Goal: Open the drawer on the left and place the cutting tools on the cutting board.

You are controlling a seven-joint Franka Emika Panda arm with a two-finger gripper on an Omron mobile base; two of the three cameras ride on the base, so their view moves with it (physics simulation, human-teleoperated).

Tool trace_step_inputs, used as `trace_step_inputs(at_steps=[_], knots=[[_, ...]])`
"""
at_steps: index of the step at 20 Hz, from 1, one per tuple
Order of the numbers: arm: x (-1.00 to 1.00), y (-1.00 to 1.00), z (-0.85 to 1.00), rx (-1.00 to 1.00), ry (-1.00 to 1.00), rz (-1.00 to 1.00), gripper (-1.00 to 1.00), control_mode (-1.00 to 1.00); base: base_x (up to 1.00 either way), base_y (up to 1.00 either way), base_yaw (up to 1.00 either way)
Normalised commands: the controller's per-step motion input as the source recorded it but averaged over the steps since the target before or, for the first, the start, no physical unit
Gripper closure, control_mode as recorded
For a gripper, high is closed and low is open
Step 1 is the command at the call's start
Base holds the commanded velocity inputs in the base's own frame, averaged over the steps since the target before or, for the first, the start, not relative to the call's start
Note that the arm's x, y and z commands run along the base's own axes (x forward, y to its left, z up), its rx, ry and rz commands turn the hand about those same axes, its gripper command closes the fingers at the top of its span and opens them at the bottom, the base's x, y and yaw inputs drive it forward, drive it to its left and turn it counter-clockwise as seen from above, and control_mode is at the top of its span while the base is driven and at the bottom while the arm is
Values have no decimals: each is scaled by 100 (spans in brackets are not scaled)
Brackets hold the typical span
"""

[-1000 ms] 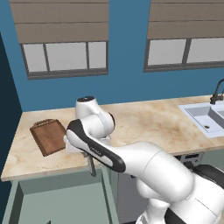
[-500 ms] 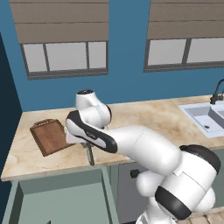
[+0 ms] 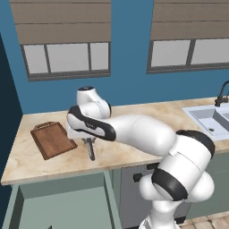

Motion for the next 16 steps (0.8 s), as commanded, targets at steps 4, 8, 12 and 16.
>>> trace_step_inputs(at_steps=[4, 8, 12, 16], knots=[[29, 13, 0, 0, 0, 0, 100, -100, 0, 0, 0], [21, 20, 0, 0, 0, 0, 100, -100, 0, 0, 0], [35, 13, 0, 0, 0, 0, 100, -100, 0, 0, 0], [39, 11, 0, 0, 0, 0, 100, -100, 0, 0, 0]])
